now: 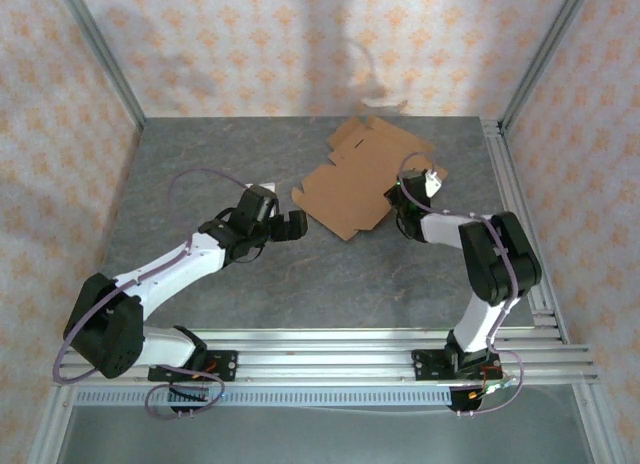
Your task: Fold the paper box
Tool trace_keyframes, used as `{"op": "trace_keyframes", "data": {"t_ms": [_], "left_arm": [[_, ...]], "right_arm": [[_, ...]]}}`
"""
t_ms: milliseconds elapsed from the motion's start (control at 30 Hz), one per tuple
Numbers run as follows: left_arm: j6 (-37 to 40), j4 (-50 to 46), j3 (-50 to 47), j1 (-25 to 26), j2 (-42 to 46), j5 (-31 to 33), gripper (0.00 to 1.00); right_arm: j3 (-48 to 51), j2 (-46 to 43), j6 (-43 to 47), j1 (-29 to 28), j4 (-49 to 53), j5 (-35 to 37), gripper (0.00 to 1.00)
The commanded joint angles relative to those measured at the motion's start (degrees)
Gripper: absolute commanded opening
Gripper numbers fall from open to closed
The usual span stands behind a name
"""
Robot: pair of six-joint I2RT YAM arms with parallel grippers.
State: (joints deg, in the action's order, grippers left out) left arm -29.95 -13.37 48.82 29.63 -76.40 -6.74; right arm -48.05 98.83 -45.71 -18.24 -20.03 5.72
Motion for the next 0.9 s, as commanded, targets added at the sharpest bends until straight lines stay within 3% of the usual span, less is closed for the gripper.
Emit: {"op": "trace_keyframes", "data": {"t_ms": [0,167,333,433,500,667,767,867], "left_arm": [[0.8,0.9,1.9,0.6,-0.6,-0.3,1.0],[0.9,0.8,2.3,0.8,-1.1,-0.9,1.0],[1.7,-0.3,3.0,0.7,-1.0,-1.6,1.0],[2.3,-1.4,3.1,0.7,-0.6,-1.7,1.0],[2.7,-2.0,3.1,0.7,-0.3,-1.6,1.0],[3.1,-2.0,3.1,0.7,0.2,-1.5,1.0],[2.9,-1.5,3.7,0.6,-0.7,-1.8,1.0],[2.0,-0.1,4.5,0.7,-2.1,-2.4,1.0]], "right_arm": [[2.0,-4.6,-9.4,-3.1,2.1,14.3,0.0],[3.1,-6.5,-20.8,-10.0,6.8,23.0,0.0],[3.2,-4.7,-27.7,-15.0,5.4,24.7,0.0],[2.2,-3.4,-29.0,-17.9,5.5,25.3,0.07],[1.7,-2.7,-27.3,-18.9,5.3,25.3,0.19],[3.6,-6.6,-18.6,-18.9,5.0,25.5,0.68],[4.9,-11.5,-11.2,-18.9,7.4,26.4,0.8],[7.7,-16.8,-3.2,-18.2,6.6,26.8,0.81]]}}
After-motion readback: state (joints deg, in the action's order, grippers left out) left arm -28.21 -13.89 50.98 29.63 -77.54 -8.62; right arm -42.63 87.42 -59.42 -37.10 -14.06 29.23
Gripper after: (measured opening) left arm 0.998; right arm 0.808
